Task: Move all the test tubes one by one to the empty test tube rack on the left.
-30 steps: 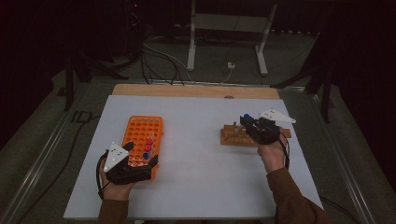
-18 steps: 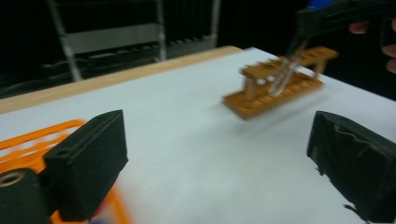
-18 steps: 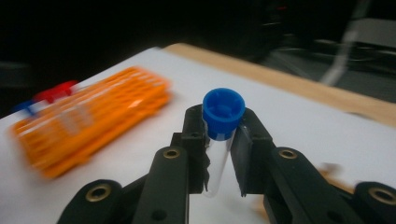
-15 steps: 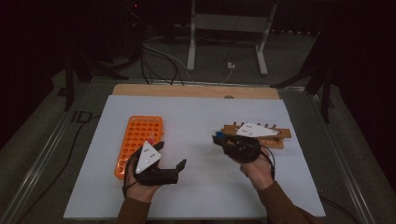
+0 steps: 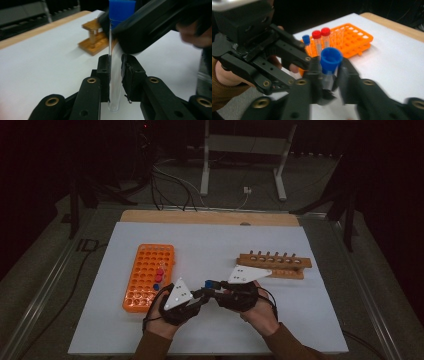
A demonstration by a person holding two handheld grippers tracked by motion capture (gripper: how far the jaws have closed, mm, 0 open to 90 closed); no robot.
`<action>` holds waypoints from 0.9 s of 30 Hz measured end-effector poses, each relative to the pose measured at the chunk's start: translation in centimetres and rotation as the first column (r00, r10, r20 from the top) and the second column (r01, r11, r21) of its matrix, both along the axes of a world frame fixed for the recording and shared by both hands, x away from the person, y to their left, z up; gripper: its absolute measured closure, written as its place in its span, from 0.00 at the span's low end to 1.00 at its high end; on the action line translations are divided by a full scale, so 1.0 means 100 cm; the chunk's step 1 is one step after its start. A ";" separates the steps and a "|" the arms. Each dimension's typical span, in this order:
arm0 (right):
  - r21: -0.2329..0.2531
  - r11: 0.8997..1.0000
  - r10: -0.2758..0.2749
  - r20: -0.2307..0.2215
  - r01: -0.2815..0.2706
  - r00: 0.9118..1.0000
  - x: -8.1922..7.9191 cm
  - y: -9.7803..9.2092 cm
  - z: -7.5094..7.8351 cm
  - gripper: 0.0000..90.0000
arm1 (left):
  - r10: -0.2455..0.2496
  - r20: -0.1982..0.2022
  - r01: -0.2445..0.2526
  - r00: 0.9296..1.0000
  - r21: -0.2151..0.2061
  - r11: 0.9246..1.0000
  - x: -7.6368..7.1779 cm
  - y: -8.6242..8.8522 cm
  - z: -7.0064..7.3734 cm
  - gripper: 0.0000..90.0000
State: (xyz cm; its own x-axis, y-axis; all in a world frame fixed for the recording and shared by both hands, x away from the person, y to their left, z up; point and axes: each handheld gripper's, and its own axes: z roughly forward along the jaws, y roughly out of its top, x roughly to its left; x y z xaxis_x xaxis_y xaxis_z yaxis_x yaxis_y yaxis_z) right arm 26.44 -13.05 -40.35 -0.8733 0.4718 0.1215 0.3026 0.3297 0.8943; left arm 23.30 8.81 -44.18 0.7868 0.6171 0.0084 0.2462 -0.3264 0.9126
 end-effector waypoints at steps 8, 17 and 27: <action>0.110 0.985 -0.131 -0.007 0.131 0.991 -0.006 -0.060 0.005 0.55 | 0.314 0.110 -0.309 0.943 -0.057 0.949 -0.024 0.081 -0.015 0.86; 0.160 0.967 -0.202 0.016 0.197 0.979 -0.023 -0.102 0.000 0.55 | 0.385 0.101 -0.390 0.917 0.041 0.920 -0.024 0.078 -0.042 0.86; 0.116 0.957 -0.270 0.023 0.266 0.962 -0.038 -0.130 -0.022 0.51 | 0.352 -0.116 -0.345 0.929 0.079 0.935 -0.017 0.087 -0.054 0.65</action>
